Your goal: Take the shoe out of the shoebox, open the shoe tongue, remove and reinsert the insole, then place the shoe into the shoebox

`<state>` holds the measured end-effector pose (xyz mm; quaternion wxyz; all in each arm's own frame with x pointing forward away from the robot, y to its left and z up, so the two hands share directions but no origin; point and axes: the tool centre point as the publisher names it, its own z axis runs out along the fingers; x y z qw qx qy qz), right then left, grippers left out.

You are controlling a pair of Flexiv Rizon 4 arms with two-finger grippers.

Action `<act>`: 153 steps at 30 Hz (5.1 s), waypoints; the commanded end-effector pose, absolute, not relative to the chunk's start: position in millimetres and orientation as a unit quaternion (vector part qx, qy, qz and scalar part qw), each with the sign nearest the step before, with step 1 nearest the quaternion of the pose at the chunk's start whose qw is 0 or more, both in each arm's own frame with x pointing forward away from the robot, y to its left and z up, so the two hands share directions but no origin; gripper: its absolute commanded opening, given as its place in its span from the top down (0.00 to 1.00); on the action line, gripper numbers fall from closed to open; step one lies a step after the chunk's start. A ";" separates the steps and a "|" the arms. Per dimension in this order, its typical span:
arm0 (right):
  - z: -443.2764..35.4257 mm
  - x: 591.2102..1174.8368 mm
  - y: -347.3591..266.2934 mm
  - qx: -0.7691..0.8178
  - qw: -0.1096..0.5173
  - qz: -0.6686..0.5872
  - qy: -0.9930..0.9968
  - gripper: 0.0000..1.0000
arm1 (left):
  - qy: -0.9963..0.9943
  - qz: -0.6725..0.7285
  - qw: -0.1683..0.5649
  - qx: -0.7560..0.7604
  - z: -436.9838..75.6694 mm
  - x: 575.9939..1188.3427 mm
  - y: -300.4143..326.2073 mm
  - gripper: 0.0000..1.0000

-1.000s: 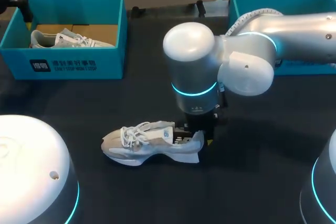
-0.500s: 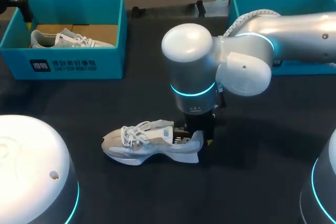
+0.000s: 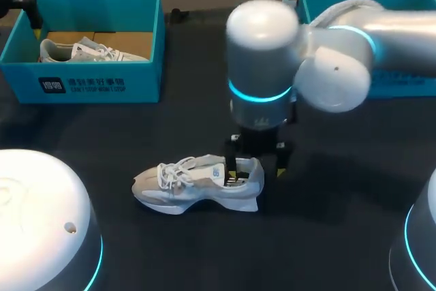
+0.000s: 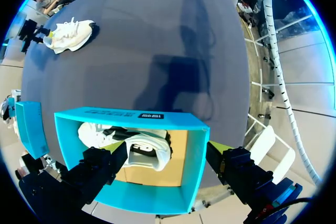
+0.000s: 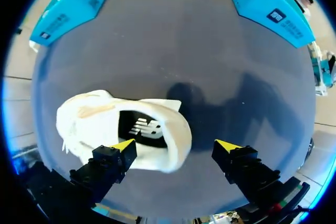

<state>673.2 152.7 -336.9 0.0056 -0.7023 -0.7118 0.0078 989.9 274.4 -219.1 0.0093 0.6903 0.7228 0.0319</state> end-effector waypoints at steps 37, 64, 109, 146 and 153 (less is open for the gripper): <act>-288.0 673.4 37.1 -0.176 0.028 -0.311 -0.934 0.00 | 0.722 0.034 0.010 0.691 -218.9 988.3 274.4 0.00; -349.1 679.2 1.9 -0.085 0.025 -0.479 -0.873 0.00 | 0.722 0.034 0.010 0.691 -218.9 988.3 274.4 0.00; -394.5 689.6 34.4 -0.103 -0.026 -0.545 -0.832 0.00 | 0.722 0.034 0.010 0.691 -218.9 988.3 274.4 0.00; -409.2 686.5 102.6 -0.049 -0.042 -0.553 -0.831 0.00 | 0.722 0.034 0.010 0.691 -218.9 988.3 274.4 0.00; -412.1 689.5 113.0 -0.050 -0.038 -0.548 -0.834 0.00 | 0.722 0.034 0.010 0.691 -218.9 988.3 274.4 0.00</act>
